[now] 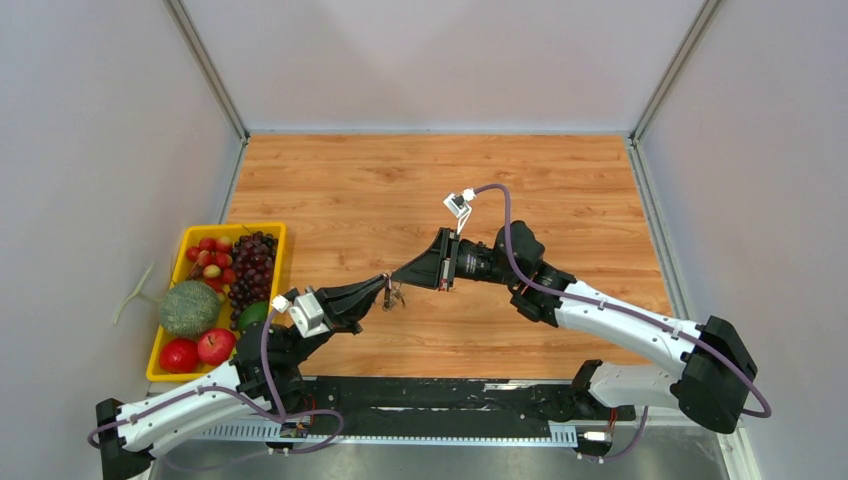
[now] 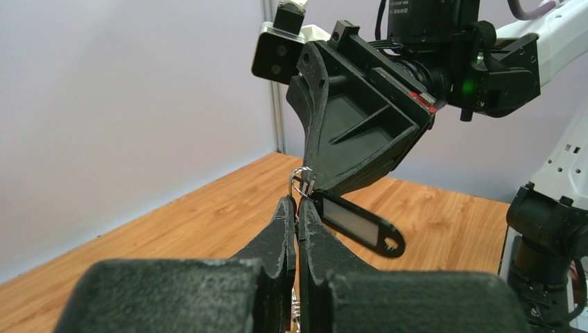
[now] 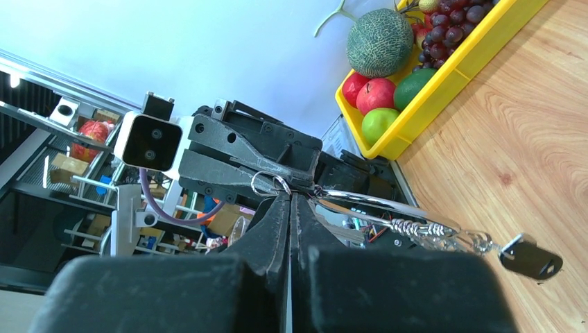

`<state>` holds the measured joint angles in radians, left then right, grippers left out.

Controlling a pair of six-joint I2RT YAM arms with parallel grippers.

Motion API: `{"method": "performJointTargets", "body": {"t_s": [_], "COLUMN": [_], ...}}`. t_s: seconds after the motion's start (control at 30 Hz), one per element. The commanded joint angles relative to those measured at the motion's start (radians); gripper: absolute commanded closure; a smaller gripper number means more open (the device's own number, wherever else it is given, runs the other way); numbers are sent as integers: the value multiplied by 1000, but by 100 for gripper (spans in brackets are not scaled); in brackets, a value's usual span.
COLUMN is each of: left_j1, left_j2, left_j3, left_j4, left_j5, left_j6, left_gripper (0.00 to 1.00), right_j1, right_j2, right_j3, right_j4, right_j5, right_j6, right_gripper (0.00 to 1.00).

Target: Put the keys on the keyring

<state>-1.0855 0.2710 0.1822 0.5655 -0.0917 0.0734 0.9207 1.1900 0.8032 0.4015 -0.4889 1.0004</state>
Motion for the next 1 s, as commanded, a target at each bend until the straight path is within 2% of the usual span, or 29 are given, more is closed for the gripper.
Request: {"method": "performJointTargets", "body": {"t_s": [0.0, 0.07, 0.2, 0.27, 0.6, 0.83, 0.97], "left_j1": [-2, -3, -2, -2, -2, -2, -2], "left_j2": [2, 4, 6, 7, 10, 7, 14], "left_j3": [5, 4, 4, 5, 10, 20, 27], "left_j4": [51, 49, 48, 48, 39, 24, 11], "left_j5": [34, 26, 19, 17, 1, -21, -37], "left_j6": [-13, -14, -12, -12, -23, -42, -48], "left_gripper": [100, 100, 100, 100, 100, 89, 87], "right_j1": [9, 12, 13, 13, 13, 12, 14], "right_j2": [5, -3, -39, -64, -115, -57, -21], "right_j3": [37, 45, 57, 67, 197, 309, 346], "right_j4": [16, -5, -66, -96, -299, -464, -502], "right_j5": [-15, -19, 1, 16, 83, 122, 109], "right_j6": [-32, -51, -97, -126, -277, -394, -436], "right_gripper": [97, 92, 67, 62, 58, 52, 52]}}
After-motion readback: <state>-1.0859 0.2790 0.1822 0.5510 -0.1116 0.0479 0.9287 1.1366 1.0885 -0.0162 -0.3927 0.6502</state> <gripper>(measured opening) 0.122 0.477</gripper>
